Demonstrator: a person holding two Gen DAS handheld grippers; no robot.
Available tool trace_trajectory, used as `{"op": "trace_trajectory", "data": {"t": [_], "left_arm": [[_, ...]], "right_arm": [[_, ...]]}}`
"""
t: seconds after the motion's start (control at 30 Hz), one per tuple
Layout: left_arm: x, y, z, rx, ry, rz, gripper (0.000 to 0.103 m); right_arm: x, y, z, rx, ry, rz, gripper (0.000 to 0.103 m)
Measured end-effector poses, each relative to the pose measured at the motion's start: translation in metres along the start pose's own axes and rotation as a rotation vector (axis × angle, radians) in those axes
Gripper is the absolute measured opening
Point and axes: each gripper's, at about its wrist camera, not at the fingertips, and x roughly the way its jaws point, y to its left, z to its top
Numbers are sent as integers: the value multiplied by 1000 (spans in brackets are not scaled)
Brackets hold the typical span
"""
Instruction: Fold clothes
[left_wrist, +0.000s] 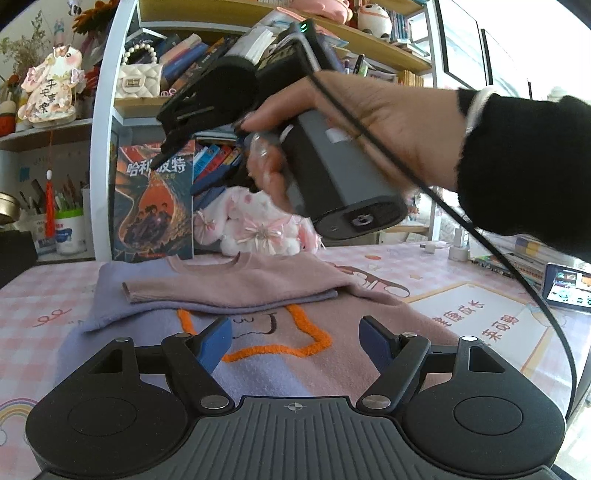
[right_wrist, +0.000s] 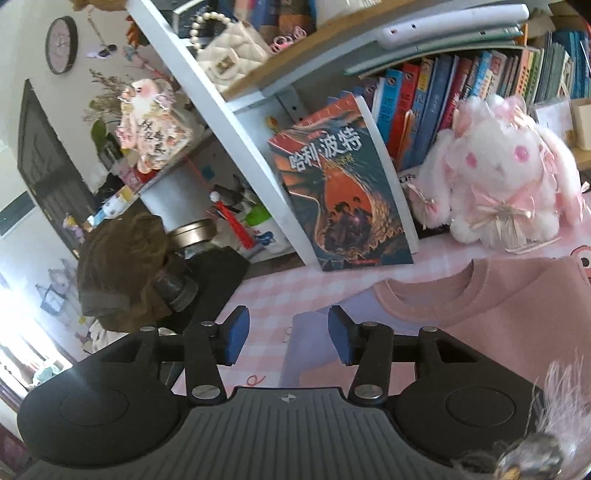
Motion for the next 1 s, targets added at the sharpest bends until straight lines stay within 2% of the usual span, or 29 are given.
{"op": "trace_trajectory", "data": {"t": [0.23,0.5,0.73,1.0], "left_arm": [[0,-1,0,8,1,22,78],[-2,-5,1,34,-4,55,78],[-2,-13,1,94,-5,77,79],[-5,-32,-1,205,-32,130,79]], "right_arm": [[-28,5,-7,-64,-11,-20,45],[-96,-3,-32,-173,-58,-78,50],[-174,-21,-79,-253,-119,-184,55],[-224,-34,-135,-308,-132,-274,60]]}}
